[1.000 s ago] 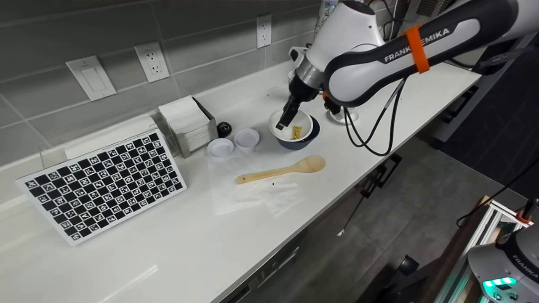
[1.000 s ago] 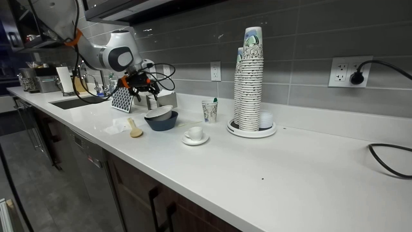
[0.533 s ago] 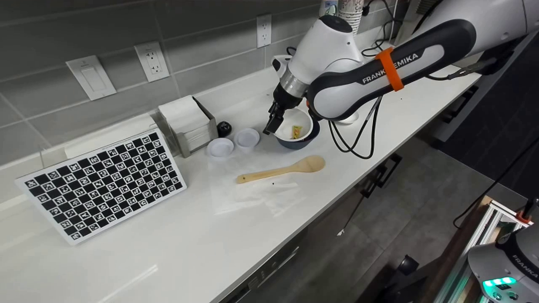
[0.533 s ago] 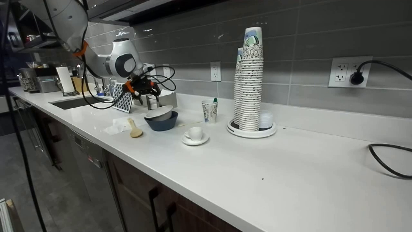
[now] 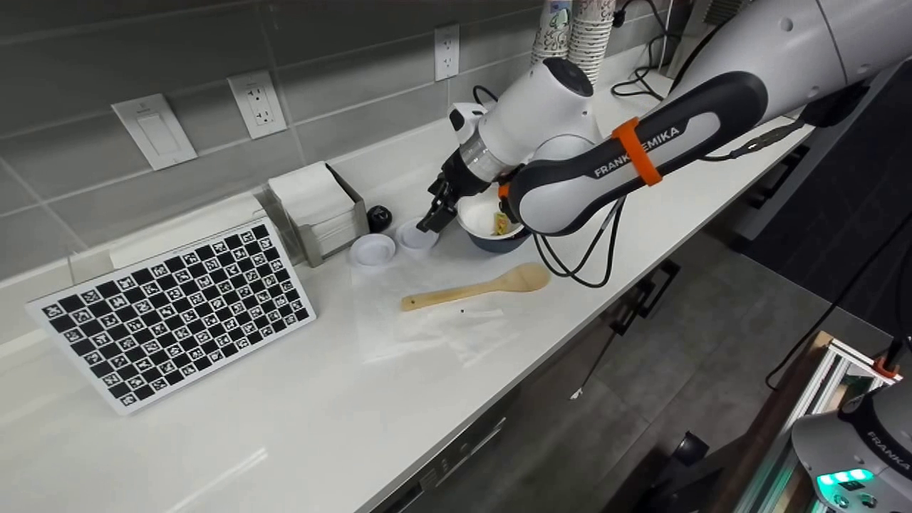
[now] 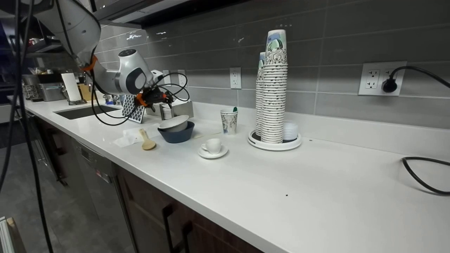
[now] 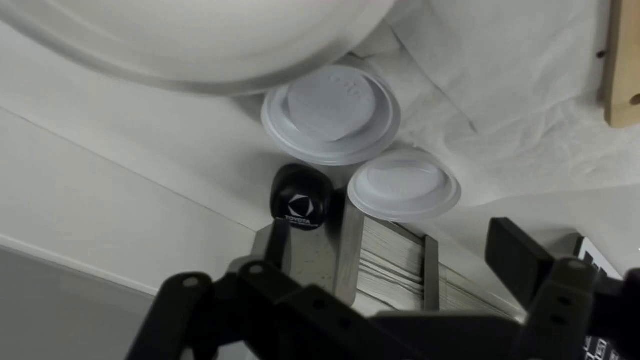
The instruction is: Put the right white plate in the white bowl
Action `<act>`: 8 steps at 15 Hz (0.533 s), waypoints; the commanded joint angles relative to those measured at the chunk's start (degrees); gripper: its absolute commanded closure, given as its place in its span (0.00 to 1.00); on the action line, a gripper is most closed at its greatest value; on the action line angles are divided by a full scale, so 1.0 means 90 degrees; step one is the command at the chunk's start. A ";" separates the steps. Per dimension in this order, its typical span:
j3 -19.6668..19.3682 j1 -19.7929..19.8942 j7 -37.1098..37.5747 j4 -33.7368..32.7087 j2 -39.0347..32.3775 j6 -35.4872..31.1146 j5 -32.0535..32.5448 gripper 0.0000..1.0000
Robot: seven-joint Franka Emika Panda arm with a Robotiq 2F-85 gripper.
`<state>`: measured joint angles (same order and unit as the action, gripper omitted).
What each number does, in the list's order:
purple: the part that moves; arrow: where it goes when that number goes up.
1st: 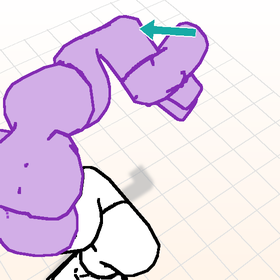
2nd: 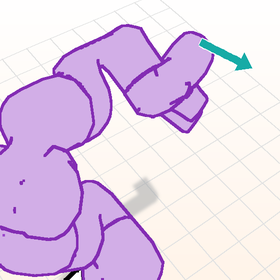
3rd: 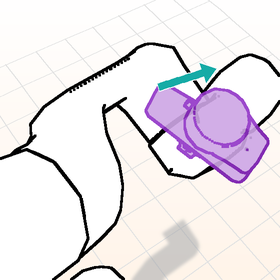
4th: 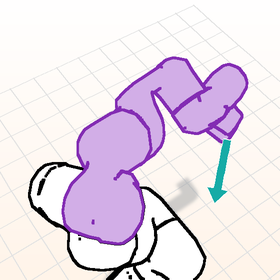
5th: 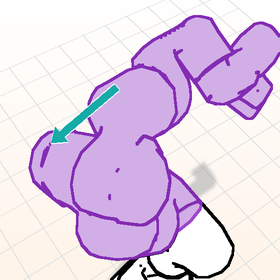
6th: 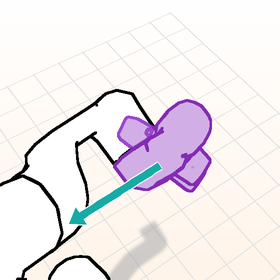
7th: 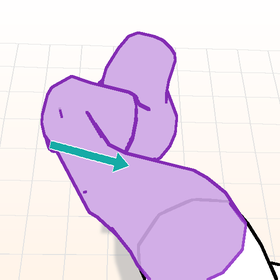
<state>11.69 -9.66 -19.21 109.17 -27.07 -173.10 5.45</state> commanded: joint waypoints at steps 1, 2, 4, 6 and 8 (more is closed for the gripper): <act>0.0033 -0.0140 0.0131 -0.0592 -0.0750 -0.0169 0.0281 0.00; 0.0167 -0.0076 0.0028 -0.0747 -0.0929 -0.0028 0.0263 0.00; 0.0171 -0.0071 -0.0112 -0.0999 -0.1203 0.0059 0.0407 0.08; 0.0110 -0.0116 -0.0166 -0.1271 -0.1434 0.0056 0.0560 0.26; -0.0066 -0.0236 -0.0147 -0.1542 -0.1635 0.0026 0.0738 0.42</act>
<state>12.48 -10.73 -20.40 100.73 -38.27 -173.64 9.05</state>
